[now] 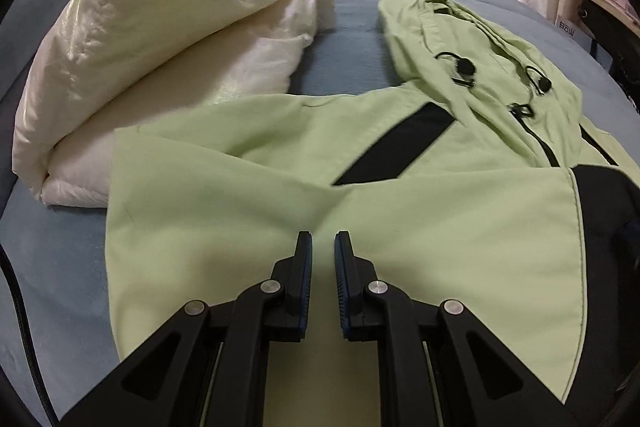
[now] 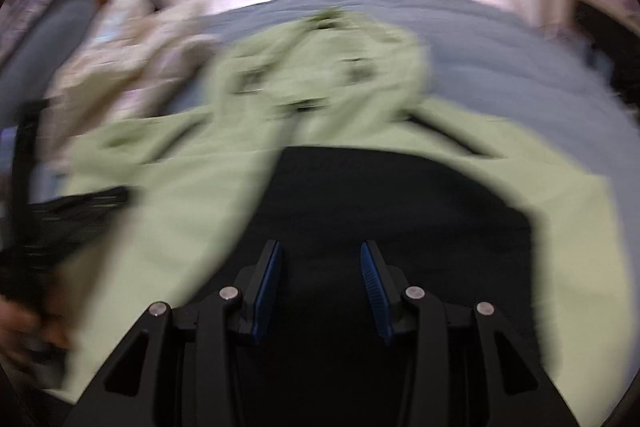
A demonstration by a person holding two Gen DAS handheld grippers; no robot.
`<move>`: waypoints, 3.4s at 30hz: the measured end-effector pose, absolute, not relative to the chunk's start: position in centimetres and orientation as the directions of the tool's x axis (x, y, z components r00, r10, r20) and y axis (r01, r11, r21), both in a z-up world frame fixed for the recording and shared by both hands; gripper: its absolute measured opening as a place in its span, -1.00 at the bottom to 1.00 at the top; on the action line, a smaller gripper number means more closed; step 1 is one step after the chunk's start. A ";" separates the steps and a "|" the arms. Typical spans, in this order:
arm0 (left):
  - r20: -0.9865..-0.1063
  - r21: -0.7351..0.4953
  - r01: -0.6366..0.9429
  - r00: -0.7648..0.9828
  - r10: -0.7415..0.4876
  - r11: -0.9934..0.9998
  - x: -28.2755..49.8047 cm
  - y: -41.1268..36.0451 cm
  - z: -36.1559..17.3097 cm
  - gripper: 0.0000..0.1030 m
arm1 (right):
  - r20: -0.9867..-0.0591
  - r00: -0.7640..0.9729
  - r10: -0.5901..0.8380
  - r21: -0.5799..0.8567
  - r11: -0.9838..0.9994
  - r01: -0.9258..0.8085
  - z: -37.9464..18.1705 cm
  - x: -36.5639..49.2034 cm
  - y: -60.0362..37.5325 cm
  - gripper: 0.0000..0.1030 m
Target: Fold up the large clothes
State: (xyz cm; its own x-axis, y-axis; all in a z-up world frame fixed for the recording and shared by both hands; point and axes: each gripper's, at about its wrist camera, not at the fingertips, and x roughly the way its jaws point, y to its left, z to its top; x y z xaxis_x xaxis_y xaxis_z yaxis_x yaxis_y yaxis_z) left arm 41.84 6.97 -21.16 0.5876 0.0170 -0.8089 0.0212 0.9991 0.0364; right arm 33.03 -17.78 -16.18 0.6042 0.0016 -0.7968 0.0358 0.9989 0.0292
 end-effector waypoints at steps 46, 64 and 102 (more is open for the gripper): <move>-0.821 -0.098 -0.067 0.569 -0.042 0.993 15.5 11.7 -9.8 -0.44 | -0.787 0.610 0.093 0.198 0.974 0.107 -7.2 10.7 -19.2 0.07; -0.789 -0.086 -0.056 0.613 -0.034 0.995 5.4 12.9 -6.7 -0.16 | -0.740 0.666 0.091 0.134 0.991 0.014 -3.7 0.7 -17.2 0.08; -0.806 -0.485 0.006 0.385 -0.450 0.874 3.1 23.3 -18.8 0.34 | -0.826 0.529 0.197 0.337 0.924 0.182 -11.9 -7.7 -33.4 -0.02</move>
